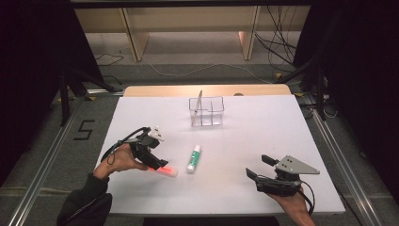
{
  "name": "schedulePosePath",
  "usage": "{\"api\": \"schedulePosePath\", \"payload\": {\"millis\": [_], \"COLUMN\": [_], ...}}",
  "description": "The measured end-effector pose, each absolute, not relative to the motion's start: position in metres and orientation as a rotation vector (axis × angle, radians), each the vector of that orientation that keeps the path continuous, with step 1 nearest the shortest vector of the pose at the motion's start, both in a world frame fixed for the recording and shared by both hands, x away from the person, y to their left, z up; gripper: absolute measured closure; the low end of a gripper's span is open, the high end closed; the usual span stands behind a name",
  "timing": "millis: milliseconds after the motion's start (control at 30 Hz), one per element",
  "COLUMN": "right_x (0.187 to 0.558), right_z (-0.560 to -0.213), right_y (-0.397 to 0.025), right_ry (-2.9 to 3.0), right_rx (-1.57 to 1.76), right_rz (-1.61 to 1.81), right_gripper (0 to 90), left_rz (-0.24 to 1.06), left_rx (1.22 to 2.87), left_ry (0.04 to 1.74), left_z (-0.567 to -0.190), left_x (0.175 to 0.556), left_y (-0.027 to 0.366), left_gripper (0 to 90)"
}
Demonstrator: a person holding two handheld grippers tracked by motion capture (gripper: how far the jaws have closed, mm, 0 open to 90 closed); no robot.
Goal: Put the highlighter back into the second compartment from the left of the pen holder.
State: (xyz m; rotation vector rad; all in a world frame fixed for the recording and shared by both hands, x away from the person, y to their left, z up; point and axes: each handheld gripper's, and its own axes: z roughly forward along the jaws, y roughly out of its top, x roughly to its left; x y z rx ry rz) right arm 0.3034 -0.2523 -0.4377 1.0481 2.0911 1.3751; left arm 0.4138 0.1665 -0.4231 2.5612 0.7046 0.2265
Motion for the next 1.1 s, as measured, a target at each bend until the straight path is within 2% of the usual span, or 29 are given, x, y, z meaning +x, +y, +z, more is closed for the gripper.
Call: {"api": "schedulePosePath", "payload": {"millis": [367, 1100], "right_x": [0.303, 0.304], "right_z": [-0.438, -0.439], "right_y": [-0.252, -0.250], "right_ry": [2.095, 2.108], "right_rx": [1.050, 1.027], "right_rz": [1.370, 1.369], "right_gripper": [24.6, 24.6], "left_rz": [0.188, 0.157], "left_rx": [2.690, 2.784], "left_ry": [0.629, 0.571], "left_z": [-0.438, -0.457], "left_x": [0.407, 0.409], "left_y": [0.160, 0.155], "left_gripper": [21.9, 29.9]}}
